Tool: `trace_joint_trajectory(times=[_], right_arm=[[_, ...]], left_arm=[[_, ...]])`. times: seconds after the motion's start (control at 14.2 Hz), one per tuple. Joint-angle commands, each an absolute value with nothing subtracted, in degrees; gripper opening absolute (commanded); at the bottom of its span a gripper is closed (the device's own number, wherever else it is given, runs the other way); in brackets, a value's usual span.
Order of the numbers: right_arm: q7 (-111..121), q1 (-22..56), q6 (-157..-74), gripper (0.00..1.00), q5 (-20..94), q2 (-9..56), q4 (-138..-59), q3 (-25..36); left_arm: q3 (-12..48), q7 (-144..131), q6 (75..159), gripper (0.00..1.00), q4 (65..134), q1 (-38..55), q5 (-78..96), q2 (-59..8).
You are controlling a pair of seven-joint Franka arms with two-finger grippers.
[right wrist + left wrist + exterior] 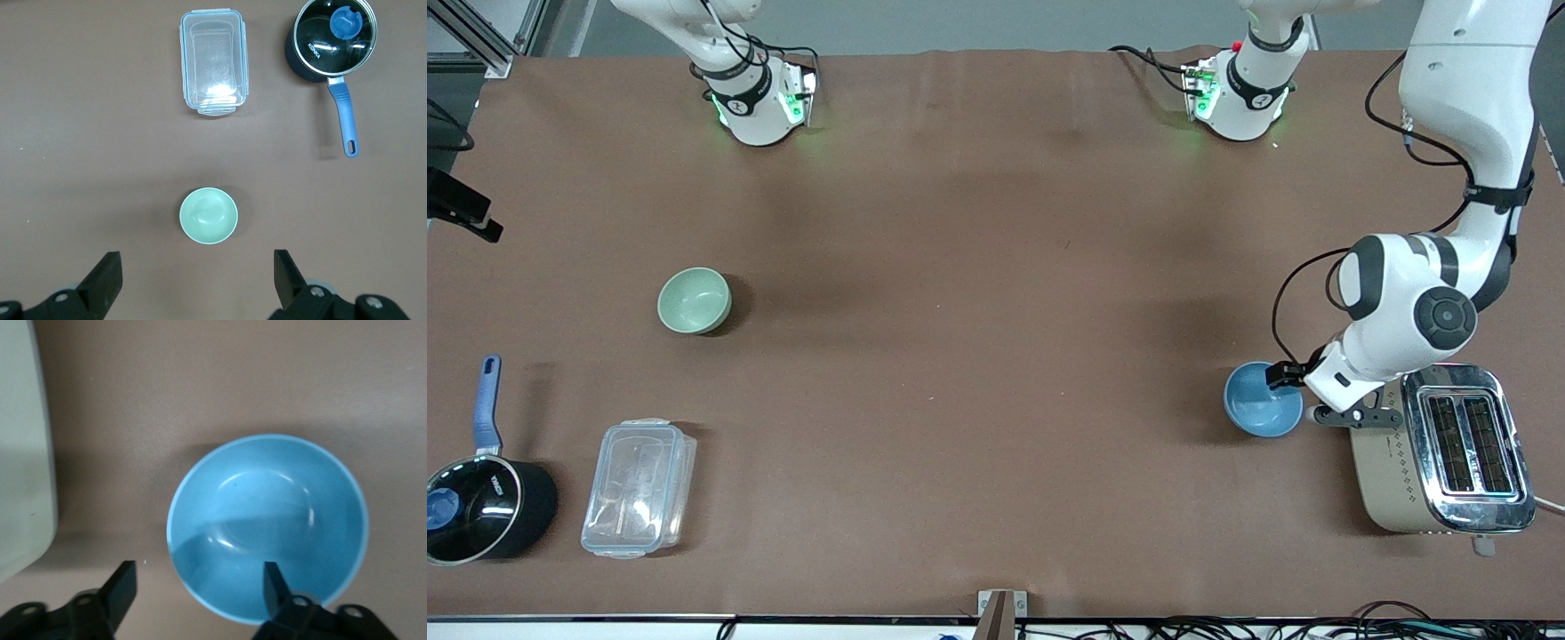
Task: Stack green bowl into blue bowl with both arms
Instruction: 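Close the left gripper on the blue bowl rim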
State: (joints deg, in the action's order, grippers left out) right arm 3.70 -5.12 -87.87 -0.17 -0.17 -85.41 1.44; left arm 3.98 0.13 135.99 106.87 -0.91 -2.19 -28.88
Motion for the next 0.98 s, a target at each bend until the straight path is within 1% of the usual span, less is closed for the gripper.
trace_joint_trajectory(times=[0.0,0.14,0.28,0.35,0.56,0.63,0.77,0.91], right_arm=[[4.22,-5.71,-88.15,1.00,0.62,-1.76,-87.19,1.14],[4.22,-5.71,-88.07,1.00,0.70,-1.76,-87.19,1.14],[4.22,-5.71,-88.07,1.00,0.62,-1.76,-87.27,1.14],[4.22,-5.71,-88.07,1.00,0.70,-1.76,-87.19,1.23],[4.22,-5.80,-87.98,1.00,0.70,-1.76,-87.28,1.23],[4.22,-5.89,-88.07,1.00,0.70,-1.76,-87.28,1.23],[5.09,-5.98,-88.07,1.00,0.62,-1.76,-87.28,1.41],[5.36,-6.06,-88.07,1.00,0.70,-1.76,-87.28,1.49]], left_arm=[[4.13,0.09,139.12,0.77,106.26,-2.02,-5.35,-31.19],[4.13,0.09,141.06,0.68,106.00,-2.81,-6.59,-32.69],[4.13,0.00,141.24,0.47,105.82,-3.16,-6.59,-32.96],[4.22,-0.17,141.24,0.35,105.82,-3.08,-6.59,-32.96],[4.31,-2.89,141.24,0.05,105.82,-2.64,-6.59,-32.96],[4.57,-2.81,141.24,0.01,105.82,-2.72,-6.59,-32.87],[6.31,-2.90,140.63,0.00,105.82,-2.11,-5.81,-32.17],[10.09,-5.52,140.02,0.00,105.82,-2.72,-5.80,-31.03]])
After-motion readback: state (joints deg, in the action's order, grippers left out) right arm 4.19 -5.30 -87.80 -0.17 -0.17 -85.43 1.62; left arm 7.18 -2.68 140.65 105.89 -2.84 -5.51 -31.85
